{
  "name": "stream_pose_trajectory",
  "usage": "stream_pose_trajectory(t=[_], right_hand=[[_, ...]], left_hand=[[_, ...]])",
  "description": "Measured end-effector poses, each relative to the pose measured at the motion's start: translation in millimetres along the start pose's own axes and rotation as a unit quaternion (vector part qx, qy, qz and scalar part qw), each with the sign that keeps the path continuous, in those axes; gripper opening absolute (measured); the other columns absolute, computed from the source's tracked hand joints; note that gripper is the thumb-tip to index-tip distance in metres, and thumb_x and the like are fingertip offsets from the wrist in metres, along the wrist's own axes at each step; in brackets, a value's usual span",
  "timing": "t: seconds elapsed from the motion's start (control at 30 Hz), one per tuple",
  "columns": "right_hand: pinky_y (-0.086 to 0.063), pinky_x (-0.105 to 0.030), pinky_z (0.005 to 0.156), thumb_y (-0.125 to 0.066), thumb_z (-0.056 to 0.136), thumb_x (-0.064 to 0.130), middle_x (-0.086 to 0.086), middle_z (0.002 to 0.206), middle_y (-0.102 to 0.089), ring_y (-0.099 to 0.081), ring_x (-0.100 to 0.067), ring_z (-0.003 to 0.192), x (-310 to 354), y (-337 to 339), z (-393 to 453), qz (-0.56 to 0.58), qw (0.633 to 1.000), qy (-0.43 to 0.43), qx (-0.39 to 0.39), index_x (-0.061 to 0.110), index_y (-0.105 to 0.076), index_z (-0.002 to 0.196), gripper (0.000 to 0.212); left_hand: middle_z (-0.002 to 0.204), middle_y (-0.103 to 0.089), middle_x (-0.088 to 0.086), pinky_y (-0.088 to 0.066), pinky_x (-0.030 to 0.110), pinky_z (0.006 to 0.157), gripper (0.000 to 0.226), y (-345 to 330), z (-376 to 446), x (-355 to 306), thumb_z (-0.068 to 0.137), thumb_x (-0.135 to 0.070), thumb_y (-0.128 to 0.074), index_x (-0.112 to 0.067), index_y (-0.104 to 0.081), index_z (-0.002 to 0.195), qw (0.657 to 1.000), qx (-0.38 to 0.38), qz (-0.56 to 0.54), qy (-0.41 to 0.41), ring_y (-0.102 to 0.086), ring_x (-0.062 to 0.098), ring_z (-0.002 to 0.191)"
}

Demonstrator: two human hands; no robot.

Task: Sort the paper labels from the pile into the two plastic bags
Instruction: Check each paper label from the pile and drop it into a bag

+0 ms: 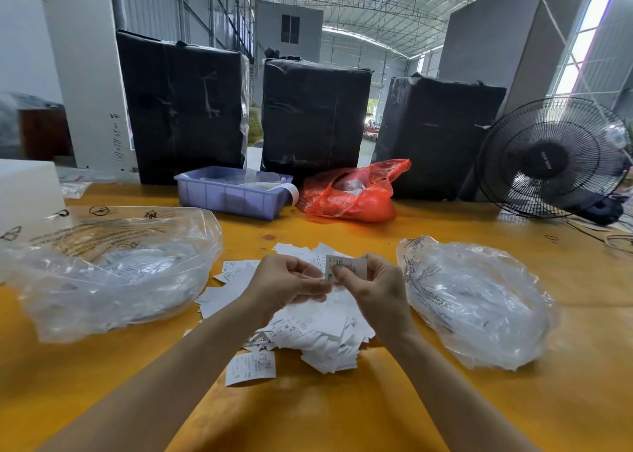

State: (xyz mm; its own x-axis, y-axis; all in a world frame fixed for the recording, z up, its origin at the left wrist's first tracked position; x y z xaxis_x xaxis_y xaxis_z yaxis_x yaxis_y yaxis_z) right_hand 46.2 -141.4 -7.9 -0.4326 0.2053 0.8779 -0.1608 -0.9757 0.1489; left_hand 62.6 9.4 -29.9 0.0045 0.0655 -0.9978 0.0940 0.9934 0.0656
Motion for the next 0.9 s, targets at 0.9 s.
stream_pose_trajectory(t=[0.9], right_hand=[[-0.04,-0.021,0.054,-0.079,0.071,0.012,-0.009,0.069,-0.056,-0.05,-0.01,0.054,-28,-8,-1,0.079,0.964,-0.195,0.16,0.004,-0.06,0.074,0.02]], left_hand=[[0.07,-0.073,0.008,-0.05,0.015,0.052,0.03,-2,-2,-9,0.068,-0.001,-0.08,-0.002,-0.064,0.093,0.996,0.054,0.069,-0.016,-0.072,0.015,0.065]])
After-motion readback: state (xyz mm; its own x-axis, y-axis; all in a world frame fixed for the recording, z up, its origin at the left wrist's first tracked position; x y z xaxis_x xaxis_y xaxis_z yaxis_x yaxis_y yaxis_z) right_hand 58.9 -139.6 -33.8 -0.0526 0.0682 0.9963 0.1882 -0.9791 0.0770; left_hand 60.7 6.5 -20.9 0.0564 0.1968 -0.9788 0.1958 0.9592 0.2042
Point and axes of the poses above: each hand's wrist, its own z-axis towards the middle knuckle, its own y-axis out of the back of the hand, x = y × z, the point moved 7 cm from there along z, towards the middle knuckle
